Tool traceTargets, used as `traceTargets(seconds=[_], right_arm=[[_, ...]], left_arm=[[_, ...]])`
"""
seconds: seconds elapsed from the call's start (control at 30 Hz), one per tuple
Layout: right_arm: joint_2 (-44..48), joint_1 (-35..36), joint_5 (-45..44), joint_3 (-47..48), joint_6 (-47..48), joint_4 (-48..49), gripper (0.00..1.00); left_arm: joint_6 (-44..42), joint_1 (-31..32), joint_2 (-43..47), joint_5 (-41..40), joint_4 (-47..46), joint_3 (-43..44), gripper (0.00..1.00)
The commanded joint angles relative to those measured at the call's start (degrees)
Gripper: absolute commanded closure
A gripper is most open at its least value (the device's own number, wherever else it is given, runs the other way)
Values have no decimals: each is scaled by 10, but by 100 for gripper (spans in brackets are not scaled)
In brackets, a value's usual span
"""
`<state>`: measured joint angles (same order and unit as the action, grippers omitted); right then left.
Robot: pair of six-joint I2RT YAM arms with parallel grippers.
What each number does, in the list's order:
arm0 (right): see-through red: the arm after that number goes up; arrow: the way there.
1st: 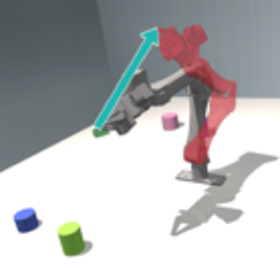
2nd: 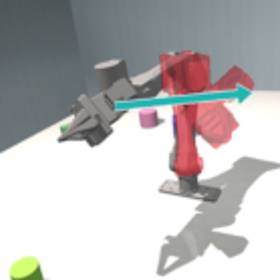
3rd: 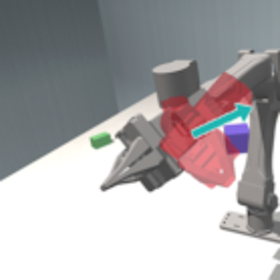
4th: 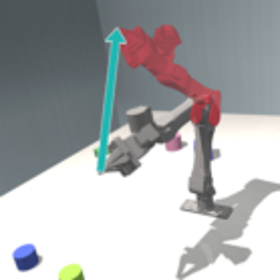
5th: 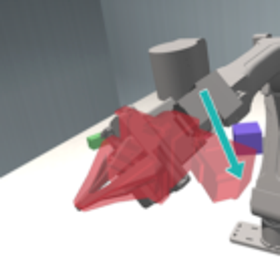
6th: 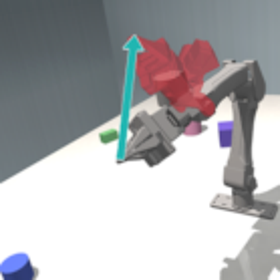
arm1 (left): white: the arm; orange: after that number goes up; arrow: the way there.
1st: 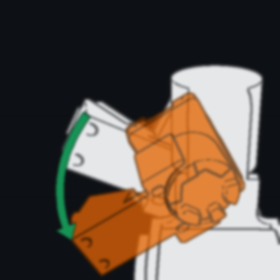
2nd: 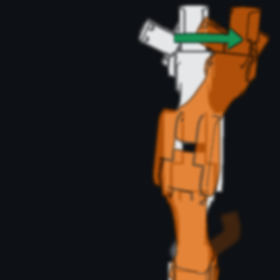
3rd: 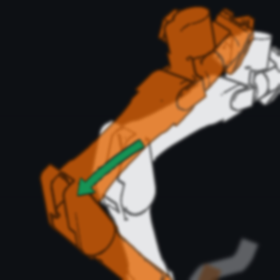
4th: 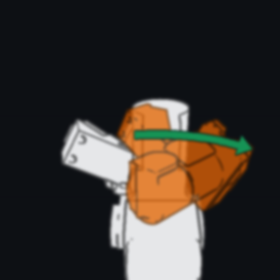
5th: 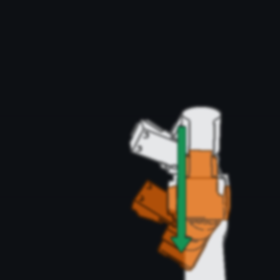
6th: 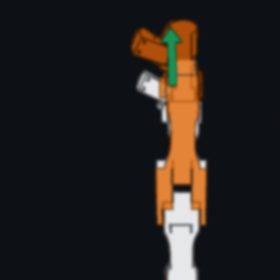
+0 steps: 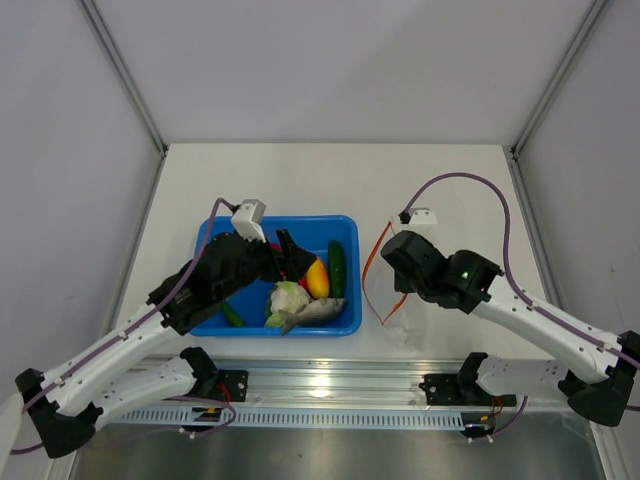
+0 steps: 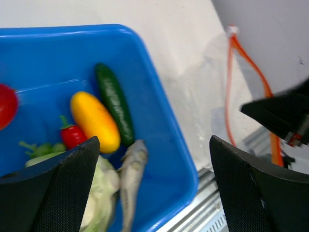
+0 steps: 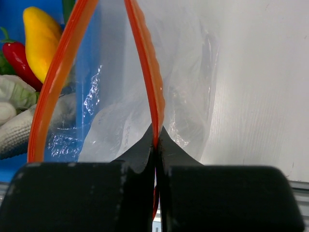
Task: Place the food in the zip-top bag and seal the zipper
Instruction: Open the zipper of the food storage bag, then pick up the fake vegetable from the bin.
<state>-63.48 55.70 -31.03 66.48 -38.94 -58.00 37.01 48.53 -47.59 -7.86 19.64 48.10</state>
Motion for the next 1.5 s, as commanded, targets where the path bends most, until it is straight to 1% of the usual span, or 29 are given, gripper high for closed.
traceTargets(seconds=[0.0, 0.03, 0.13, 0.3, 0.43, 0.53, 0.6, 0.67, 0.77, 0.87, 1.0, 1.17, 1.3, 1.47], right_arm=[[-3, -8, 3, -3, 15, 7, 100], [-5, -8, 7, -3, 18, 8, 100], [-15, -9, 7, -2, 14, 9, 100], [-23, -11, 5, 1, 17, 9, 100], [-23, -17, 6, 2, 19, 8, 100], [-18, -19, 6, -1, 17, 6, 100], [-16, -21, 6, -4, 16, 5, 100], [-16, -24, 5, -3, 17, 2, 100], [-15, -24, 4, -2, 16, -4, 100], [-10, -24, 7, -6, 16, 0, 100], [-9, -24, 11, -8, 16, 4, 100], [-9, -24, 18, -18, 16, 14, 100], [-15, -24, 21, -18, 15, 16, 100], [-16, -24, 25, -21, 13, 17, 100]], left_arm=[[-1, -44, 7, -4, 72, 8, 4], [4, -66, 7, 2, 80, 6, 4], [22, -91, 10, 5, 106, -8, 1], [34, -94, 12, -19, 141, -22, 0], [46, -94, -19, -22, 162, -25, 0], [74, -94, -35, -36, 188, -26, 0], [110, -93, -43, -66, 200, -34, 1], [134, -93, -51, -79, 210, -41, 0], [148, -94, -62, -69, 206, -39, 1], [162, -92, -73, -42, 196, -41, 1], [190, -78, -87, -39, 189, -50, 1], [216, -57, -104, -43, 182, -58, 1], [230, -21, -126, -53, 182, -55, 2], [249, -7, -153, -69, 197, -49, 6]])
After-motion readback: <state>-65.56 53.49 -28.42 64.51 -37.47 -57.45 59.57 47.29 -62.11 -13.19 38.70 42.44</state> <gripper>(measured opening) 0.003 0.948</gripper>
